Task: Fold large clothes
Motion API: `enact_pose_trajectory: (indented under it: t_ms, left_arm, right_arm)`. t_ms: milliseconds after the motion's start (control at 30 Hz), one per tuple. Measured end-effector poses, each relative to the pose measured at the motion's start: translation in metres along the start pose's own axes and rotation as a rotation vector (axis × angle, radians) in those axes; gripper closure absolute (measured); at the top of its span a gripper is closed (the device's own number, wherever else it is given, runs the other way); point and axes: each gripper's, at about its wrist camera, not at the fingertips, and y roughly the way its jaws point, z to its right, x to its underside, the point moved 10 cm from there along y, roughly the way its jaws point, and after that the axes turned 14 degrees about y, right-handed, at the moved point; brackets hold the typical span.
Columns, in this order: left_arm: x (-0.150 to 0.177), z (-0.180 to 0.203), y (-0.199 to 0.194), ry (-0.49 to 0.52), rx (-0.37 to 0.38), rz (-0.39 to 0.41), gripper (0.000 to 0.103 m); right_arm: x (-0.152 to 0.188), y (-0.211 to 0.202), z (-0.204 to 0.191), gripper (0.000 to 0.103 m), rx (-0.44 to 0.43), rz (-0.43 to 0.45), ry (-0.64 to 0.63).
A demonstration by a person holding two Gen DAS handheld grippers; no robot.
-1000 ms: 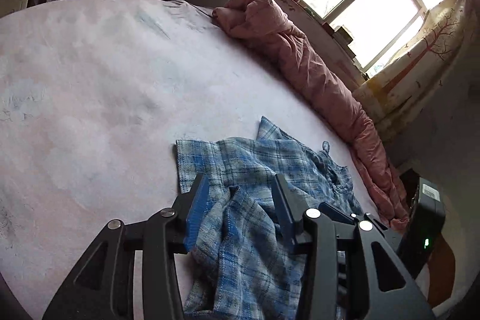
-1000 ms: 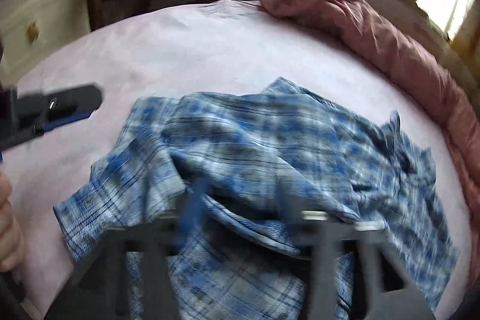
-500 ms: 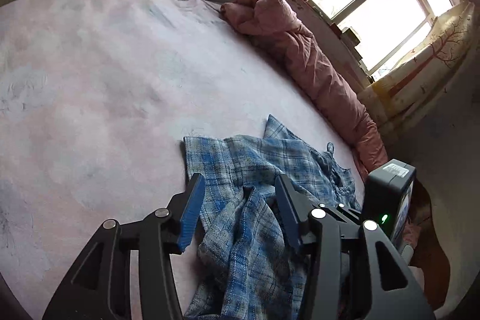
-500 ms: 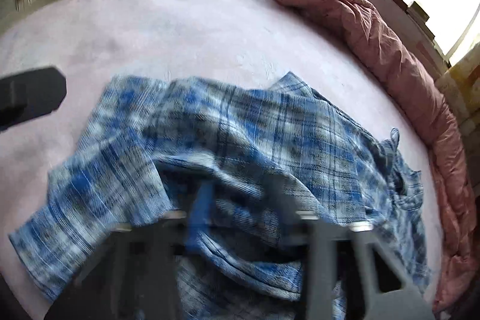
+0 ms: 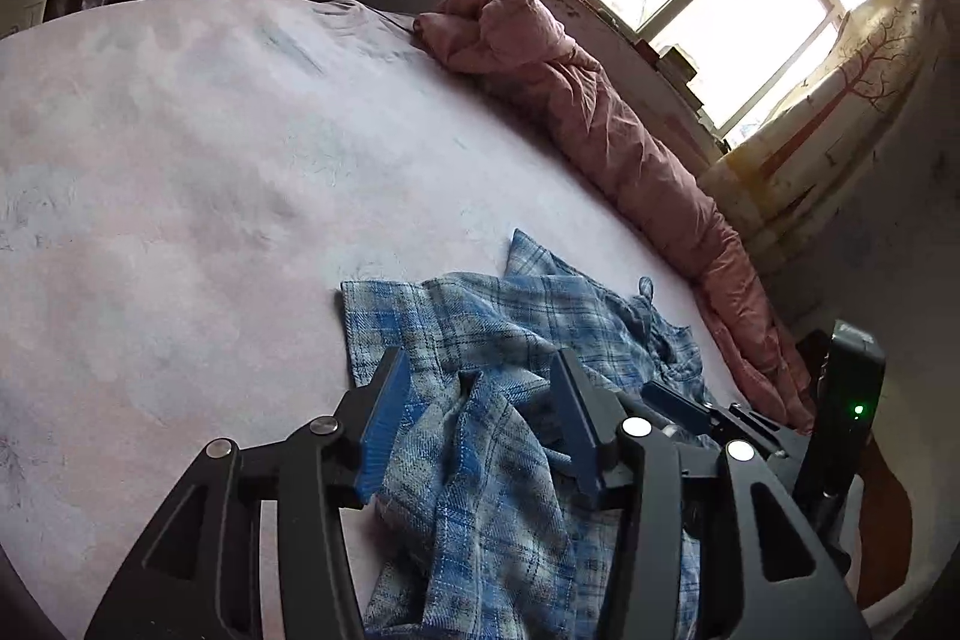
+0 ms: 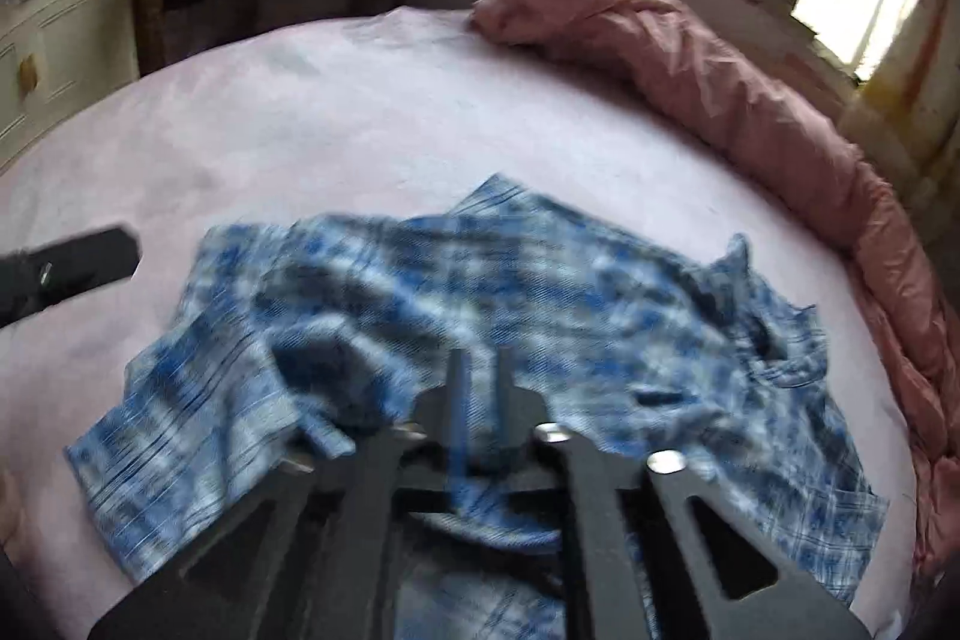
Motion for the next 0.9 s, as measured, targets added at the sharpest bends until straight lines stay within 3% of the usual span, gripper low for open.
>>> enact_pose_trajectory:
  t_ms: [33,67,267,333,400,433,467,500,667,900]
  left_arm:
    - [0.0,-0.002,0.0,-0.005,-0.002,0.001,0.056]
    - [-0.001,-0.004,0.0,-0.012,-0.006,0.001,0.056]
    - [-0.002,-0.017,0.001,-0.053,-0.025,0.001,0.056]
    - [-0.003,-0.022,0.001,-0.064,-0.035,0.001,0.056]
    - [-0.003,-0.025,0.0,-0.076,-0.028,0.004,0.056]
    - [-0.003,-0.025,0.0,-0.079,-0.024,0.004,0.056]
    - [-0.002,-0.025,0.0,-0.08,-0.02,0.003,0.056]
    - [-0.002,-0.025,0.002,-0.079,-0.019,-0.001,0.056]
    - [-0.001,-0.021,0.002,-0.063,-0.009,-0.008,0.056]
    - [-0.002,-0.021,-0.001,-0.05,-0.021,0.001,0.056]
  right_arm:
    - [0.0,-0.002,-0.007,0.036,-0.033,0.005,0.006]
    - [0.0,-0.003,-0.012,0.032,-0.051,0.021,0.007]
    - [0.005,0.024,-0.033,0.032,-0.005,-0.046,-0.041]
    - [0.008,0.037,-0.035,0.032,0.047,-0.061,-0.079]
    - [0.011,0.048,-0.037,0.037,0.059,-0.074,-0.086]
    - [0.013,0.053,-0.039,0.052,0.04,-0.092,-0.079]
    - [0.018,0.059,-0.044,0.081,0.002,-0.133,-0.063]
    - [0.021,0.062,-0.046,0.095,-0.011,-0.153,-0.057]
    - [0.012,0.05,-0.05,0.101,0.025,-0.055,-0.078]
    - [-0.013,0.019,-0.013,0.101,0.096,0.039,0.004]
